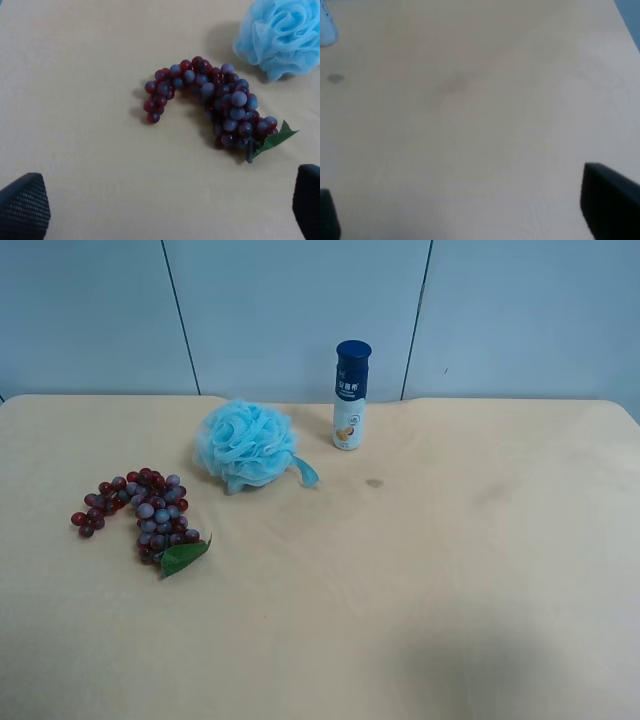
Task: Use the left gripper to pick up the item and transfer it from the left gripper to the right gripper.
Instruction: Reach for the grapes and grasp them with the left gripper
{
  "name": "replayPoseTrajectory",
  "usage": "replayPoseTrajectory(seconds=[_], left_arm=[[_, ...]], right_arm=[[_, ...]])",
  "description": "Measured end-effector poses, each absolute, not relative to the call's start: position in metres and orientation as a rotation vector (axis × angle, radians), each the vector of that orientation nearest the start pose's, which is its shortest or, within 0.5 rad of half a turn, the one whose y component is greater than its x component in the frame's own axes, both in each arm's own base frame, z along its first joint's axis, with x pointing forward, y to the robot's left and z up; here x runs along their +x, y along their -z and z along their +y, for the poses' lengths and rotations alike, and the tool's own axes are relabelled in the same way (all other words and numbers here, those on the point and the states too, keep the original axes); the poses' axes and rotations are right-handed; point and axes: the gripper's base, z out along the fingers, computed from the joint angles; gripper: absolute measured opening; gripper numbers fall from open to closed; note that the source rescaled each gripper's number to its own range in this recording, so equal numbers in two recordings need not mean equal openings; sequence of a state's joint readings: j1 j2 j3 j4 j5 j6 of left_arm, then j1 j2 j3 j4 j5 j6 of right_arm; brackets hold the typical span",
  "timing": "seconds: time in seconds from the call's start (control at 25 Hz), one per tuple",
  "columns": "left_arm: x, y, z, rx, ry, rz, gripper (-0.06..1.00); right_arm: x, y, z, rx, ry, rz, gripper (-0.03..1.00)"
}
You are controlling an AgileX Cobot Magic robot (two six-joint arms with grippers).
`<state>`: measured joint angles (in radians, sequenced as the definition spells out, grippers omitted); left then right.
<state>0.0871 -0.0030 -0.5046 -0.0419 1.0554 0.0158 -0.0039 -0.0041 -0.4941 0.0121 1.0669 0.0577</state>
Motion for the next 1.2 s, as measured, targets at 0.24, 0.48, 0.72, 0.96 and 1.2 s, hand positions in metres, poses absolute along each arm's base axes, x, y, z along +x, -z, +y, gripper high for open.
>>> replayPoseTrajectory(seconds=[0.24,0.48,0.72,0.96,1.2], left_arm=[[-0.005,-0.279,-0.004,-0.070,-0.015,2.029,1.00],[-0.005,-0.279,-0.004,-0.070,-0.015,2.029,1.00],[-0.005,-0.279,-0.004,-0.070,-0.015,2.029,1.00],[-0.002,-0.281,-0.004,-0.088,0.001,2.056,1.00],[0.032,-0.306,-0.004,-0.101,0.053,2.221,1.00]], right_arm=[[-0.005,-0.275,0.001,0.063,-0.048,2.052,0.96],[-0.005,-0.275,0.001,0.063,-0.048,2.052,0.96],[-0.005,-0.275,0.001,0.063,-0.048,2.052,0.96],[-0.005,-0.275,0.001,0.063,-0.048,2.052,0.96],[-0.005,-0.275,0.001,0.063,-0.048,2.052,0.96]])
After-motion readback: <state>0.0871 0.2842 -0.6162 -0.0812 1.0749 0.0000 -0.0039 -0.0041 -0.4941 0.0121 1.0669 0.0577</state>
